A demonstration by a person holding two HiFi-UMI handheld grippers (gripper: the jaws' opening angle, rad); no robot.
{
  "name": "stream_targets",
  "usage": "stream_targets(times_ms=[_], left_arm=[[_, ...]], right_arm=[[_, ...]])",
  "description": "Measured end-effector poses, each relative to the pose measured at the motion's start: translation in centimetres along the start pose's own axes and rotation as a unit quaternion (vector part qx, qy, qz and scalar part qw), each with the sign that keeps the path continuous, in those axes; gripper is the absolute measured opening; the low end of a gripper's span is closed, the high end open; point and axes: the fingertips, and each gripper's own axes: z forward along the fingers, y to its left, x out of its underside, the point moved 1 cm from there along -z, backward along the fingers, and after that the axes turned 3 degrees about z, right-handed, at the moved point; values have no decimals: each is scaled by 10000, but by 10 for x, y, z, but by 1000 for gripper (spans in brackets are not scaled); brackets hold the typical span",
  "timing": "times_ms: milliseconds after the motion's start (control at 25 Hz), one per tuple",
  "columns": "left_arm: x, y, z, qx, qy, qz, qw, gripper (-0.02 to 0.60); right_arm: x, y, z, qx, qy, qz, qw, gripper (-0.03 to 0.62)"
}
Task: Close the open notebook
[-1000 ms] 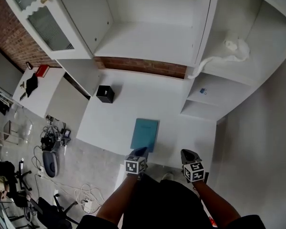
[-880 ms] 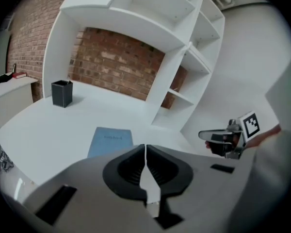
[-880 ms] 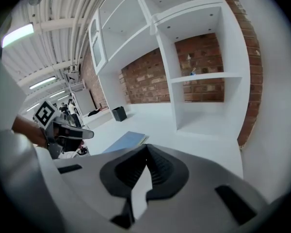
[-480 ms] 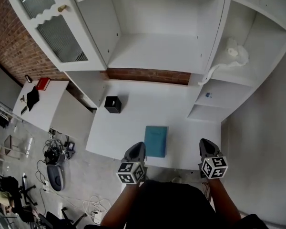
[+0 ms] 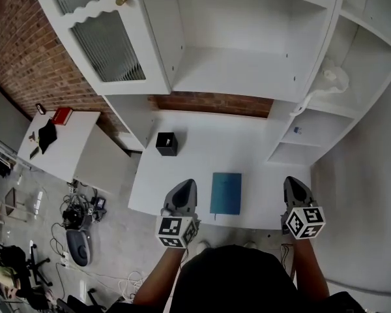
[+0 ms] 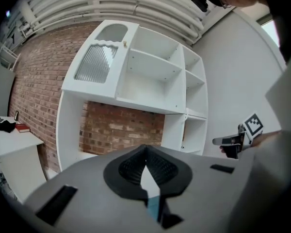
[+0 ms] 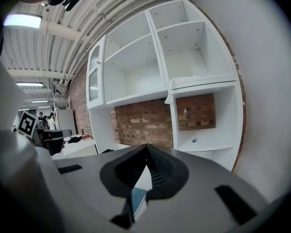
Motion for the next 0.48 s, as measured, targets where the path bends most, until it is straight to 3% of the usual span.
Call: stream_targets(times_ms=[480], left_arm=[[-5,43,-18,75,19,56,10000,6]], right_arm=[[-5,37,-2,320,-219,-322,9987,-2]])
